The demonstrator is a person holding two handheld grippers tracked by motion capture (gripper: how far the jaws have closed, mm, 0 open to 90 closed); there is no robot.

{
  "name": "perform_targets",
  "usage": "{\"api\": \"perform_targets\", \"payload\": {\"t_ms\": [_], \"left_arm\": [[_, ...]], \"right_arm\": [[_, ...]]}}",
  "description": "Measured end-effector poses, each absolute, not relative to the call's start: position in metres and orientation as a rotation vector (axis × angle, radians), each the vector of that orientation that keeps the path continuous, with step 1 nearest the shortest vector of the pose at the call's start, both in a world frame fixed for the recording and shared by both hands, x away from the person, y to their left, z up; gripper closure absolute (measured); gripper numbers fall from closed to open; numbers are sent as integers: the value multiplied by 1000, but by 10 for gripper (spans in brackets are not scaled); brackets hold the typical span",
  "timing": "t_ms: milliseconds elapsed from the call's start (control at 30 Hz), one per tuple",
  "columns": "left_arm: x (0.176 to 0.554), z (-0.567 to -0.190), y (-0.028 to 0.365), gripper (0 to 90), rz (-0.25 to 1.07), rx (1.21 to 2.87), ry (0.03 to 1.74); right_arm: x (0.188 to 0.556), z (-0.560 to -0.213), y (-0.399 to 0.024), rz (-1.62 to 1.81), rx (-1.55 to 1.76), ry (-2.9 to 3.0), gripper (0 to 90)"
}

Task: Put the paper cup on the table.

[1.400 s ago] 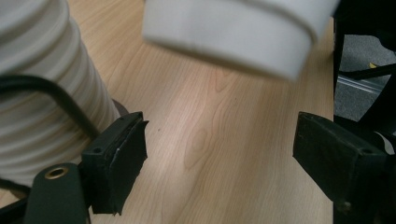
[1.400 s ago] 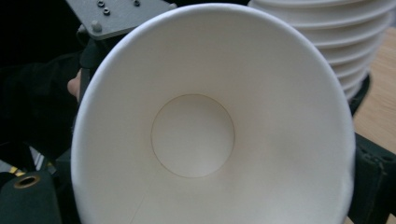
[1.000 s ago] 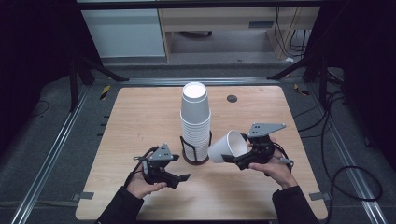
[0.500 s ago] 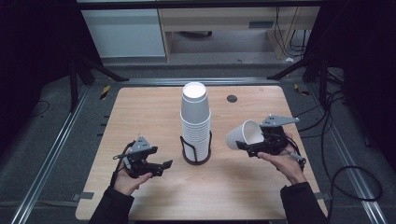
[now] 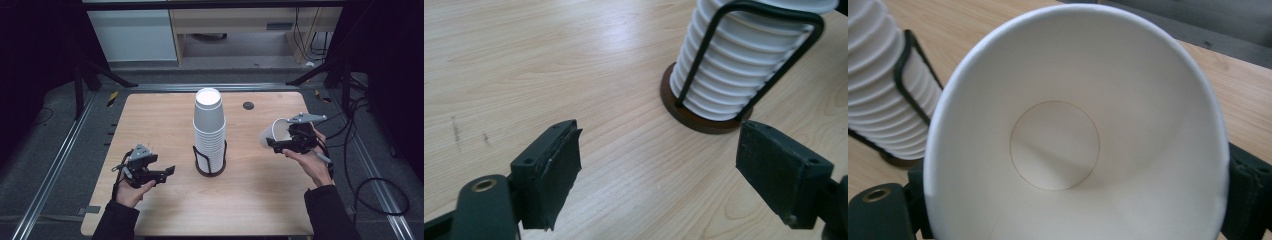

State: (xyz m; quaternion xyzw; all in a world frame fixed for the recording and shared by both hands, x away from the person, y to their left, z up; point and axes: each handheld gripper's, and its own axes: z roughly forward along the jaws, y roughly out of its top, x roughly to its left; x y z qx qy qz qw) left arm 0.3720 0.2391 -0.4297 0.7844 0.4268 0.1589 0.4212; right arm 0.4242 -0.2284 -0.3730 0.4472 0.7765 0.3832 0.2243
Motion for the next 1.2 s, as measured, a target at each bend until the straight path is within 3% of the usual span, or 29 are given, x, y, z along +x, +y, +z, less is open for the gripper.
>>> {"api": "perform_targets", "payload": {"t_ms": [400,1200], "left_arm": [[378,-437,249,165,435,1963,1151],[374,-424,255,162,487,1940,1138]], "right_arm": [[446,-371,-233,931,1302,2141,92],[474,-416,-244,554,1433,2232,87]]}}
